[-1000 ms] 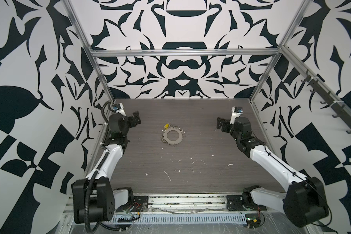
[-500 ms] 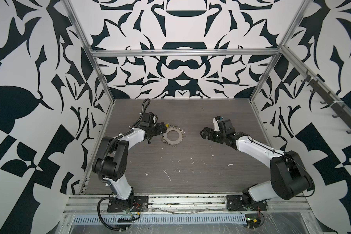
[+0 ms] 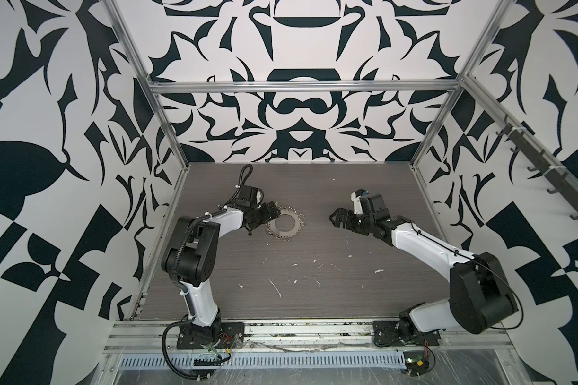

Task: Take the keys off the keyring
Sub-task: 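Move both grippers forward toward the silver ring holder with the yellow-tagged key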

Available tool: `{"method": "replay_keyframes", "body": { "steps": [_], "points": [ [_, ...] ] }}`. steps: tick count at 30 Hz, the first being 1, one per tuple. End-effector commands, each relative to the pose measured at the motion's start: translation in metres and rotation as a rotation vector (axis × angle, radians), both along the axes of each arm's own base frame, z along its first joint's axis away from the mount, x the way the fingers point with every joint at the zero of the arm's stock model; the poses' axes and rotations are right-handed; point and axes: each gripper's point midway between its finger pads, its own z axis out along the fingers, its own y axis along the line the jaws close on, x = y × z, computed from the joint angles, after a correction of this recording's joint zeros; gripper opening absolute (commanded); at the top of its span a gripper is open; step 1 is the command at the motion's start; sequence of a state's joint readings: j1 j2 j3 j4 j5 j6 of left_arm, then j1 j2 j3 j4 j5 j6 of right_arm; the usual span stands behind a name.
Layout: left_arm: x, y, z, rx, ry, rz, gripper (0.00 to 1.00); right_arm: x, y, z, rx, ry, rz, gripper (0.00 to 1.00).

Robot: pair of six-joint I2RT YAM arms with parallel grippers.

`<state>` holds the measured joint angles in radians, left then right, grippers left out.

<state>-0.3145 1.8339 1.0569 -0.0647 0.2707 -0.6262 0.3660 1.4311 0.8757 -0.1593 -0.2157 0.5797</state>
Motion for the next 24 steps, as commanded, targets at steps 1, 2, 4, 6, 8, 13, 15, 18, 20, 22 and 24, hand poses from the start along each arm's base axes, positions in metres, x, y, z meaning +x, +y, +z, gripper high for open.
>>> {"method": "replay_keyframes", "body": {
  "steps": [1, 2, 4, 6, 8, 13, 15, 18, 20, 22, 24],
  "points": [
    [-0.002, -0.017, 0.001, -0.064, 0.034, -0.034, 0.89, 0.008, 0.003, 0.030, 0.011, -0.072, 0.019, 1.00],
    [-0.003, -0.018, 0.000, -0.068, 0.043, -0.040, 0.89, 0.007, 0.004, 0.029, 0.008, -0.070, 0.021, 1.00],
    [-0.008, -0.021, -0.002, -0.081, 0.058, -0.052, 0.88, 0.008, 0.004, 0.029, 0.004, -0.071, 0.025, 1.00],
    [-0.015, -0.028, -0.003, -0.094, 0.072, -0.067, 0.87, 0.008, 0.004, 0.031, 0.003, -0.077, 0.028, 1.00],
    [-0.025, -0.039, -0.003, -0.097, 0.084, -0.089, 0.87, 0.009, 0.003, 0.032, -0.004, -0.082, 0.026, 1.00],
    [-0.066, -0.088, -0.004, -0.163, 0.145, -0.176, 0.86, 0.010, -0.001, 0.034, -0.029, -0.102, 0.024, 1.00],
    [-0.080, -0.103, -0.002, -0.162, 0.146, -0.213, 0.86, 0.011, -0.003, 0.036, -0.043, -0.109, 0.023, 1.00],
    [-0.082, -0.096, 0.002, -0.117, 0.128, -0.187, 0.86, 0.013, -0.005, 0.037, -0.063, -0.114, 0.025, 1.00],
    [-0.076, -0.081, 0.009, -0.057, 0.084, -0.149, 0.86, 0.015, -0.008, 0.034, -0.090, -0.103, 0.022, 1.00],
    [-0.069, -0.068, 0.017, -0.033, 0.060, -0.121, 0.86, 0.018, -0.006, 0.032, -0.098, -0.094, 0.026, 0.99],
    [-0.061, -0.055, 0.025, -0.026, 0.047, -0.086, 0.82, 0.020, -0.002, 0.030, -0.124, -0.085, 0.041, 0.98]
  ]
}}
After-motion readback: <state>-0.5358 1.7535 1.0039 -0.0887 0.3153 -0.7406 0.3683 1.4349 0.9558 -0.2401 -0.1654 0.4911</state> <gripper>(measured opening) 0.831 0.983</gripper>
